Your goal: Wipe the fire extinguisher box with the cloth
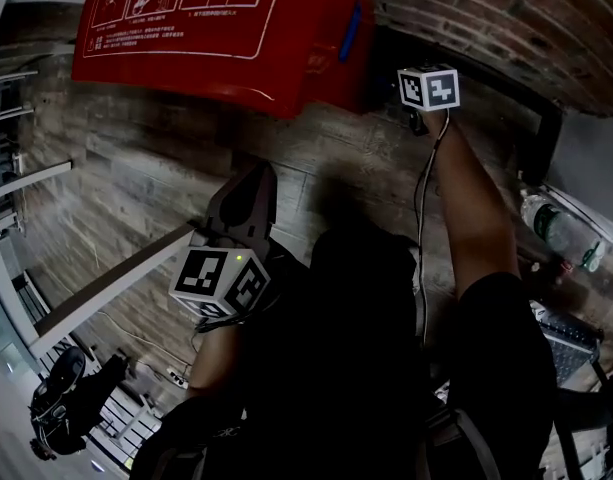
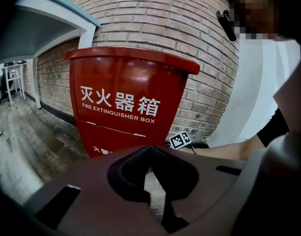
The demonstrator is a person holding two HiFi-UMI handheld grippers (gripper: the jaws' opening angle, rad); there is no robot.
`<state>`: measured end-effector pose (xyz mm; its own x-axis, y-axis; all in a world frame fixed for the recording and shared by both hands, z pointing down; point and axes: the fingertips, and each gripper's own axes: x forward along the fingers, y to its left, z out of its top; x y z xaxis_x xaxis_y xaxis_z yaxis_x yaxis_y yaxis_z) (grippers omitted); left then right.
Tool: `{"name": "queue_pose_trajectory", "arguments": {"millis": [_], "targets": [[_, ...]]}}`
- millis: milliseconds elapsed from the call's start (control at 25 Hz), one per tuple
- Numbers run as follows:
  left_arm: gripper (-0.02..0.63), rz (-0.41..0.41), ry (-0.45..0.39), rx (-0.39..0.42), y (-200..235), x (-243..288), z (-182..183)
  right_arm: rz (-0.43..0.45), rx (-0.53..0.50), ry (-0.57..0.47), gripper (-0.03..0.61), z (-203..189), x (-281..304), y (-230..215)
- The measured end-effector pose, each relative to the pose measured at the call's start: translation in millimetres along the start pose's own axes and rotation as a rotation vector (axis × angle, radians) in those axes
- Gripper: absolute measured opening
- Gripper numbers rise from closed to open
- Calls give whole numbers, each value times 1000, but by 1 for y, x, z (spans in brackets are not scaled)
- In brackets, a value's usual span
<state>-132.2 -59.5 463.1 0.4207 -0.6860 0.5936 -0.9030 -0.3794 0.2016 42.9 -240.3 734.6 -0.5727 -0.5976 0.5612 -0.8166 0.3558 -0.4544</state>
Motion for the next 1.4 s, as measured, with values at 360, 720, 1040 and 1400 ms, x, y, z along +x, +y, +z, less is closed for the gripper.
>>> {"name": "queue_pose_trajectory", "arguments": {"millis": [360,720,1040,1400], "targets": [[8,-37,31,15,-6,13,-12,-29,-275,146,126,-39,9,-2],[8,-101,-10,9,-26,23,-6,118,-539,38,124,6,-51,66],[8,-130,-9,4,-33,23,3,182,-535,-230,124,103,-128,132],[8,-168,-44,-3,-43,20,20,297,-573,-465,124,164,-213,209]]}}
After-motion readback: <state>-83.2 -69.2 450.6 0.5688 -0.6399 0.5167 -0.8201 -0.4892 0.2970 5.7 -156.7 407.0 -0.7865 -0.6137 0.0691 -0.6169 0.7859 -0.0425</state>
